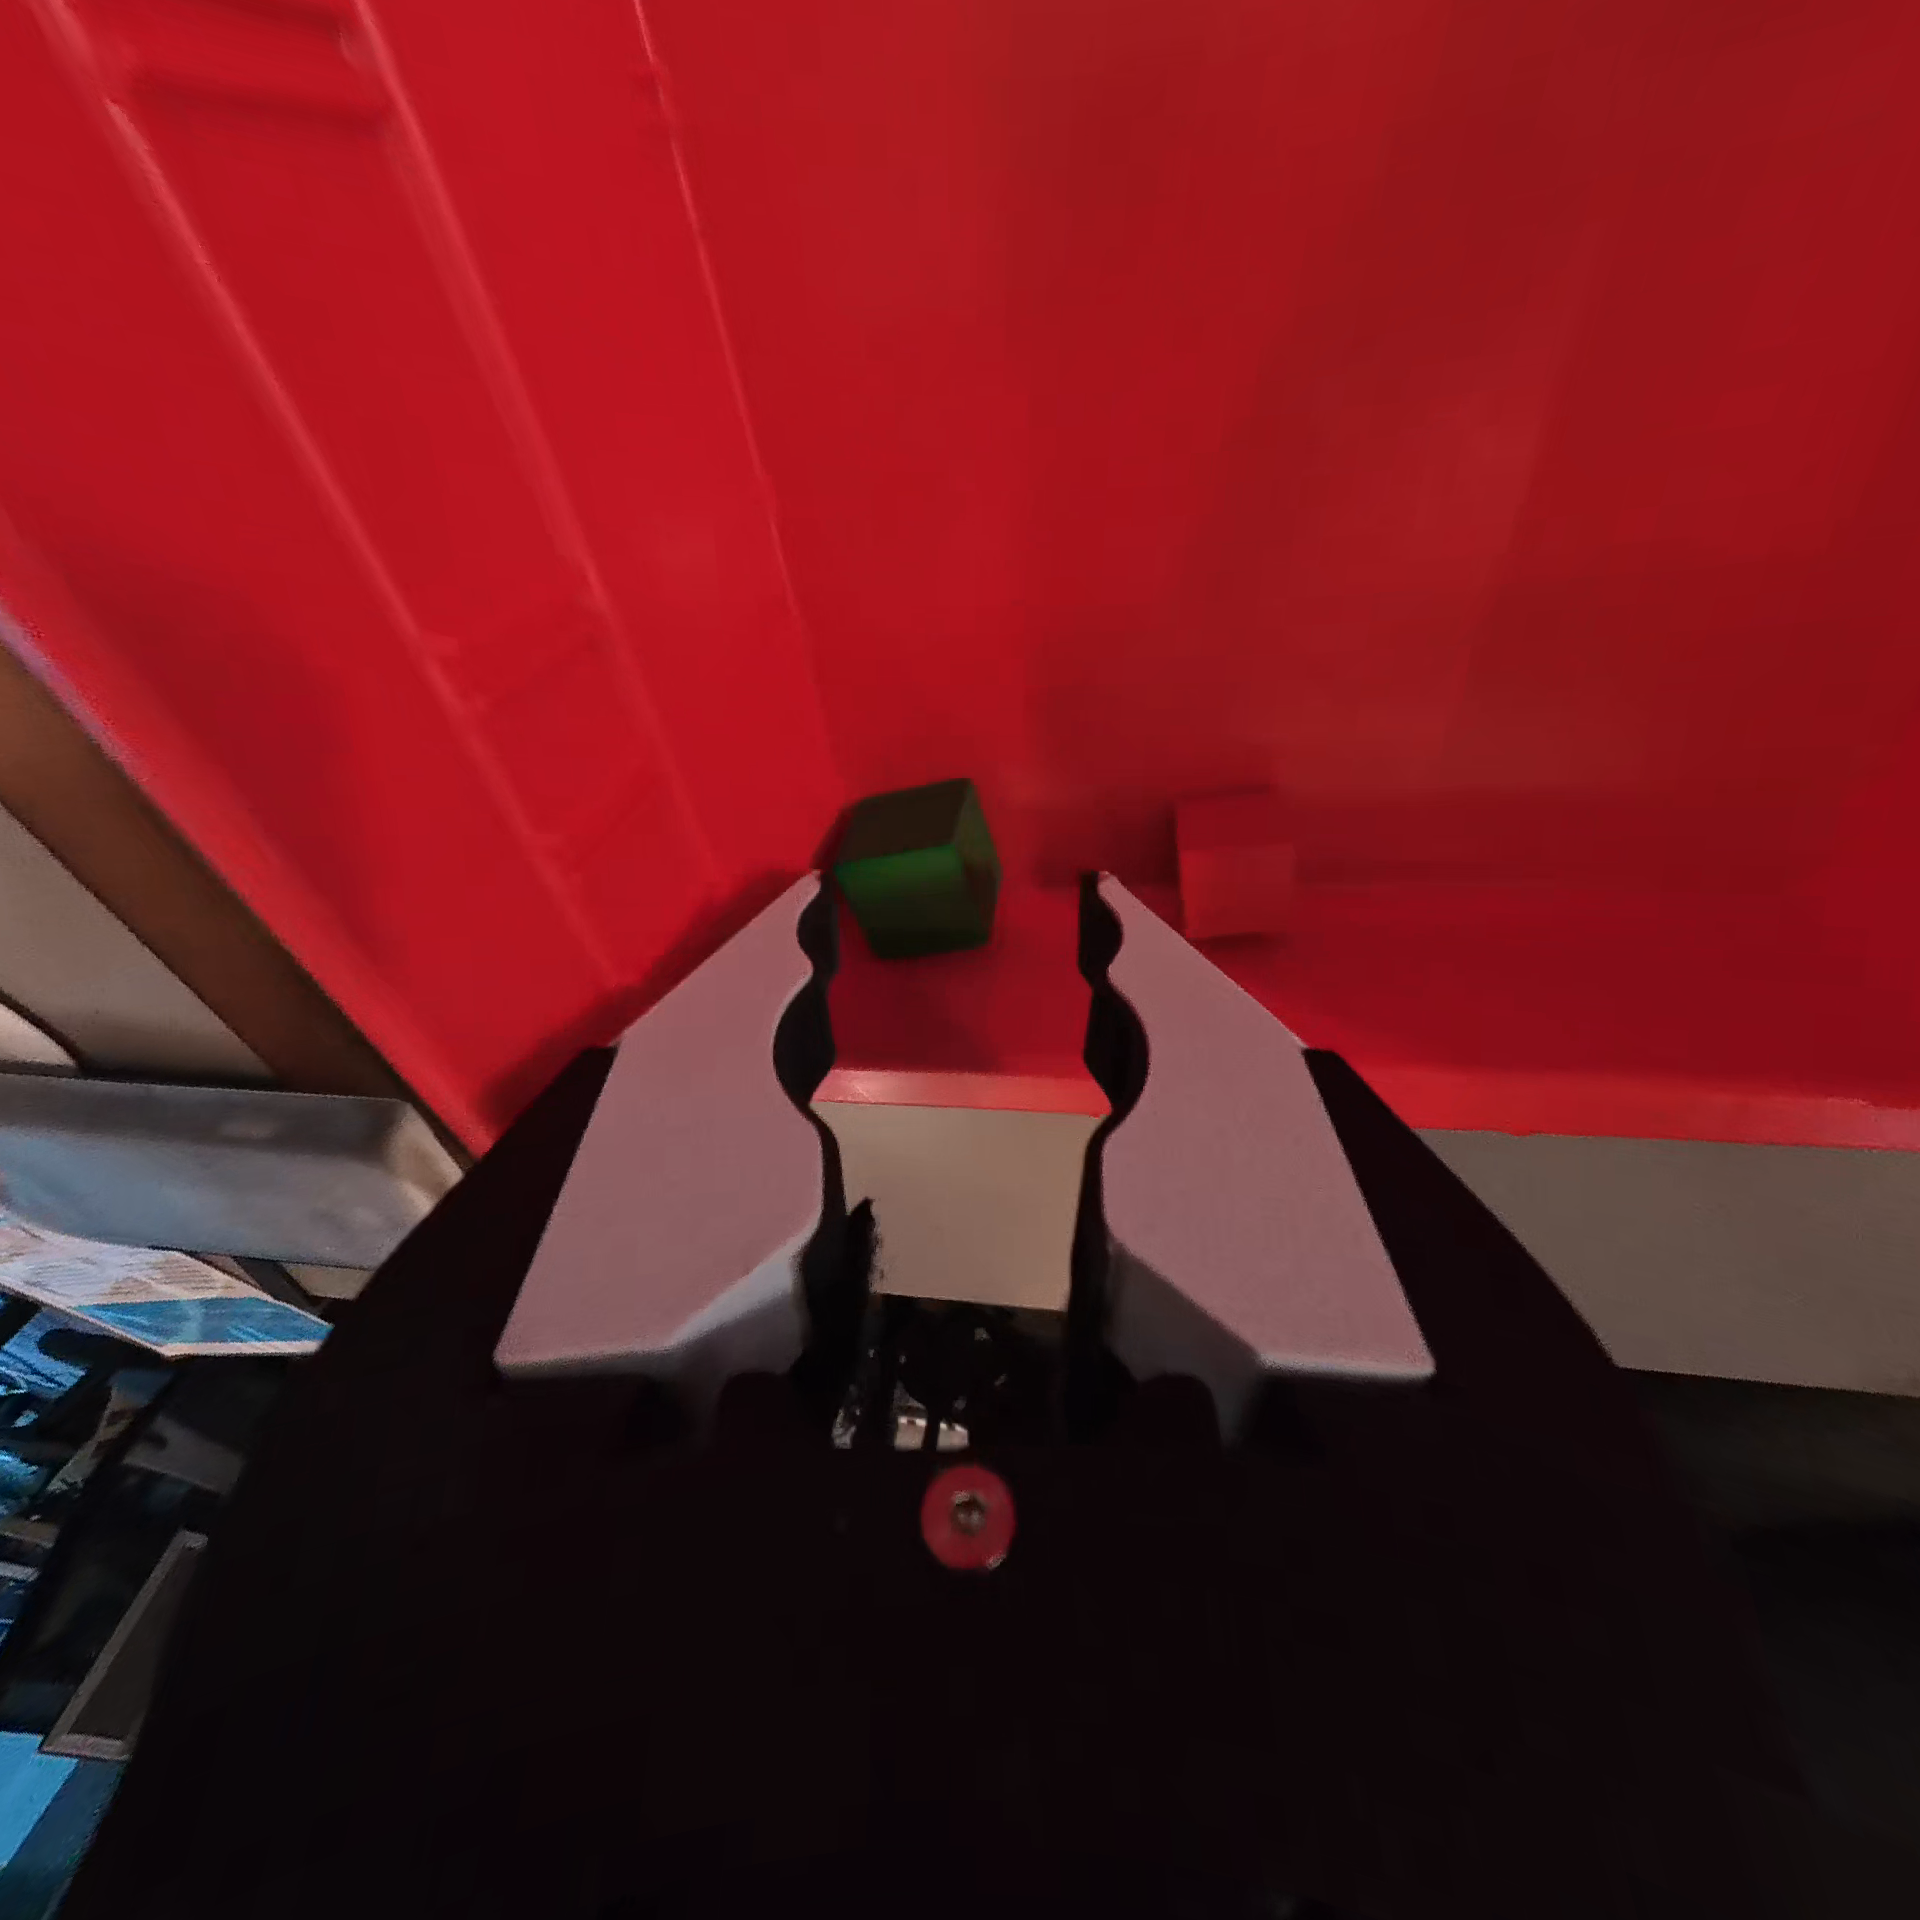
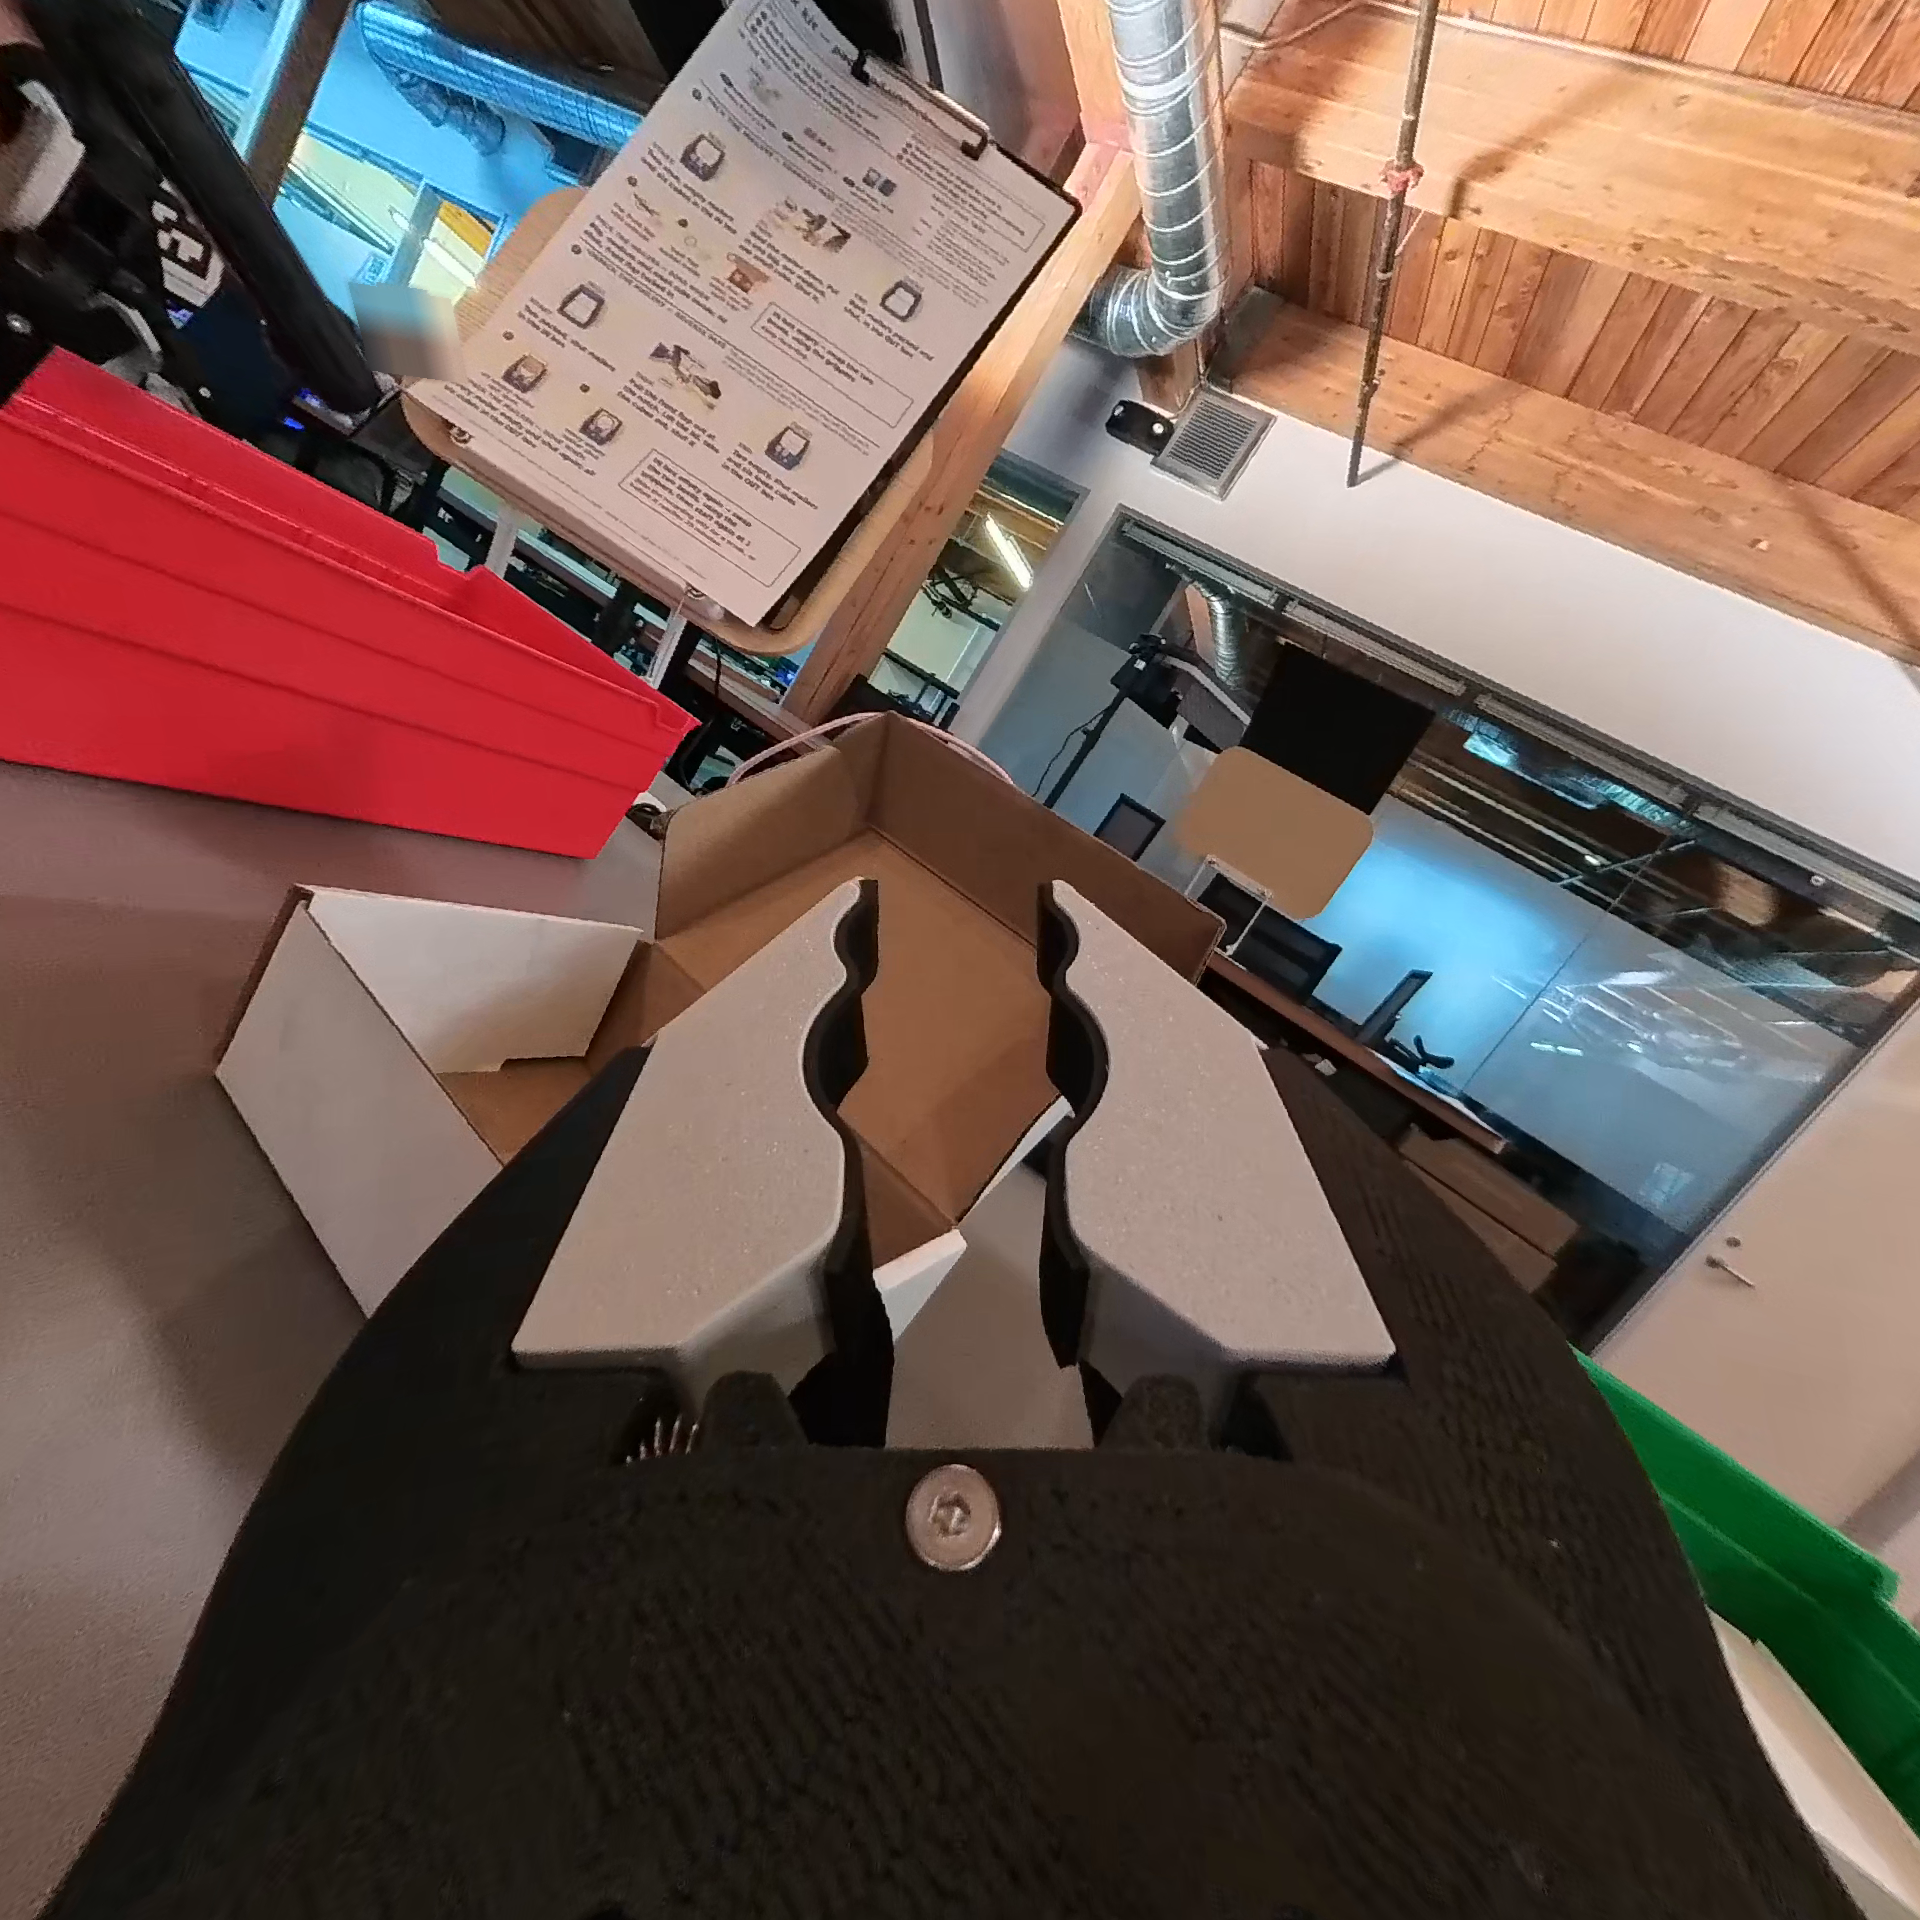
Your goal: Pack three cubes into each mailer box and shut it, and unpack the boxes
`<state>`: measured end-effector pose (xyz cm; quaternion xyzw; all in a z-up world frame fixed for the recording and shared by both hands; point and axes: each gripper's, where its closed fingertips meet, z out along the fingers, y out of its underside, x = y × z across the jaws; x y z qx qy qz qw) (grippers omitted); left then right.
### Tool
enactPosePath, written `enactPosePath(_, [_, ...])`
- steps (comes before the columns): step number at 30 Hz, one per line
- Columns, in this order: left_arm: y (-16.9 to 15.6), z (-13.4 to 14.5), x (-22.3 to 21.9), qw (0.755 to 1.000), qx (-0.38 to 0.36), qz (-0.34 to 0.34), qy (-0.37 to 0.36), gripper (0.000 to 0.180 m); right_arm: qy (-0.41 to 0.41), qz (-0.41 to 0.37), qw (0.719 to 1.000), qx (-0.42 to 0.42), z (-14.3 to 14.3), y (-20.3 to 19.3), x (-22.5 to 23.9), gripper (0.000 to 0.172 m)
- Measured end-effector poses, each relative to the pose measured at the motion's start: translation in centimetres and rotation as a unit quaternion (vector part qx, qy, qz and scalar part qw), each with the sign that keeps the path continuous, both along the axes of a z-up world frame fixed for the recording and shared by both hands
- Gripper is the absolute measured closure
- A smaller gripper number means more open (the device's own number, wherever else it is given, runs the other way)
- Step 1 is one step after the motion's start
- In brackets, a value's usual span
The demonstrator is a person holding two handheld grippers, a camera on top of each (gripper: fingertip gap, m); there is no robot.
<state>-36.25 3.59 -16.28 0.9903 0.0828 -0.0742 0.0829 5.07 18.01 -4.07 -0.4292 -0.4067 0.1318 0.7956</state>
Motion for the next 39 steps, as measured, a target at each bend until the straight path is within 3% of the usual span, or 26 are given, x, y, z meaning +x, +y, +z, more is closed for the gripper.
enactPosePath(5, [-0.3, -0.4, 0.0, 1.000, -0.007, 0.014, -0.004, 0.133, 0.000, 0.001, 1.000, 0.000, 0.0, -0.1, 0.0, 0.143])
enactPosePath(12, [1.7, -0.4, 1.2, 0.998, 0.048, 0.012, -0.037, 0.129, -0.001, 0.003, 1.000, 0.004, 0.1, -0.3, -0.1, 0.143])
enactPosePath(17, [1.8, -1.3, 2.4, 0.998, 0.038, -0.026, -0.042, 0.130, -0.001, 0.003, 1.000, 0.002, 0.1, -0.2, -0.1, 0.143])
enactPosePath(20, [1.7, -1.0, 1.3, 0.999, 0.034, -0.023, -0.015, 0.130, -0.001, 0.004, 1.000, 0.001, 0.0, -0.2, -0.1, 0.143])
enactPosePath(23, [1.2, -1.2, 1.7, 0.999, 0.025, -0.012, -0.039, 0.130, -0.002, 0.005, 1.000, 0.001, 0.0, -0.2, -0.1, 0.143])
enactPosePath(26, [1.1, -1.4, 2.2, 0.998, 0.030, 0.000, -0.059, 0.139, -0.004, 0.006, 1.000, 0.000, 0.0, -0.2, -0.2, 0.143])
enactPosePath(28, [0.9, -1.5, 2.0, 0.998, 0.022, -0.010, -0.053, 0.154, -0.005, 0.006, 1.000, 0.000, -0.1, -0.2, -0.2, 0.143])
enactPosePath(30, [1.0, -1.2, 2.0, 0.998, 0.022, -0.028, -0.052, 0.155, -0.005, 0.005, 1.000, 0.001, 0.0, -0.2, -0.2, 0.143])
enactPosePath(35, [3.8, 2.2, 3.5, 0.991, 0.101, -0.082, -0.046, 0.155, 0.000, 0.001, 1.000, 0.004, 0.1, -0.1, 0.0, 0.143])
enactPosePath(39, [7.9, 8.1, 8.8, 0.953, 0.250, -0.163, -0.053, 0.155, 0.010, -0.010, 1.000, 0.004, 0.5, 0.3, 0.5, 0.143])
